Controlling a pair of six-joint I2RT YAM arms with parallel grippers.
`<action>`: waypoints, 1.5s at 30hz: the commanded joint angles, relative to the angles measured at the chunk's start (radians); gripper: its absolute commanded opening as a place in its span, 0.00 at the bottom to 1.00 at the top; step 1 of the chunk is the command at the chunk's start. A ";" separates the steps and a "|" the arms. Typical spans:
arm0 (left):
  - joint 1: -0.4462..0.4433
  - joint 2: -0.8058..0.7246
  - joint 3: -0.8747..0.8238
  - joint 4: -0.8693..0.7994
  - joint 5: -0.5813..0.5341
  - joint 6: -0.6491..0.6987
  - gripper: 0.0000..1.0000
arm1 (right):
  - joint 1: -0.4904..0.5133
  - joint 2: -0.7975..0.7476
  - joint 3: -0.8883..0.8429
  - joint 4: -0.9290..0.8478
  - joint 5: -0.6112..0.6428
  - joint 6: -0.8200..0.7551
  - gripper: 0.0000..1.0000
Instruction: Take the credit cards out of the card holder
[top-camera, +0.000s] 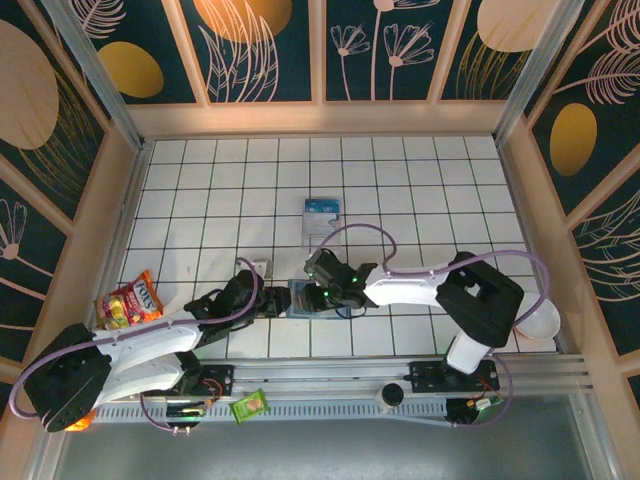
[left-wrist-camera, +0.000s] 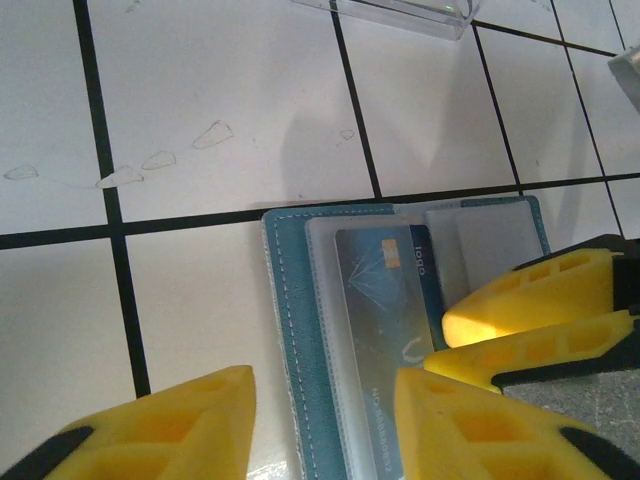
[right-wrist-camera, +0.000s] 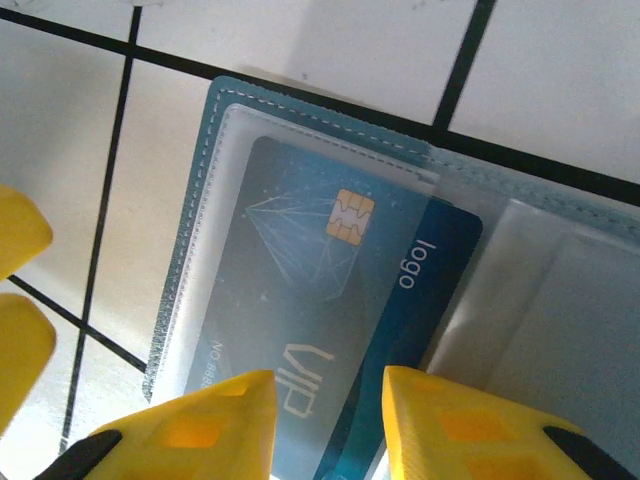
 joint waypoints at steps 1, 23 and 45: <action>0.005 -0.012 0.011 -0.021 0.004 0.011 0.35 | 0.015 -0.052 0.017 -0.042 0.076 -0.007 0.34; -0.002 0.290 0.106 0.123 0.078 0.031 0.08 | -0.053 -0.160 -0.080 0.029 -0.028 -0.013 0.27; -0.002 0.296 0.019 0.136 0.125 -0.006 0.00 | -0.116 -0.028 -0.097 0.094 -0.174 0.065 0.26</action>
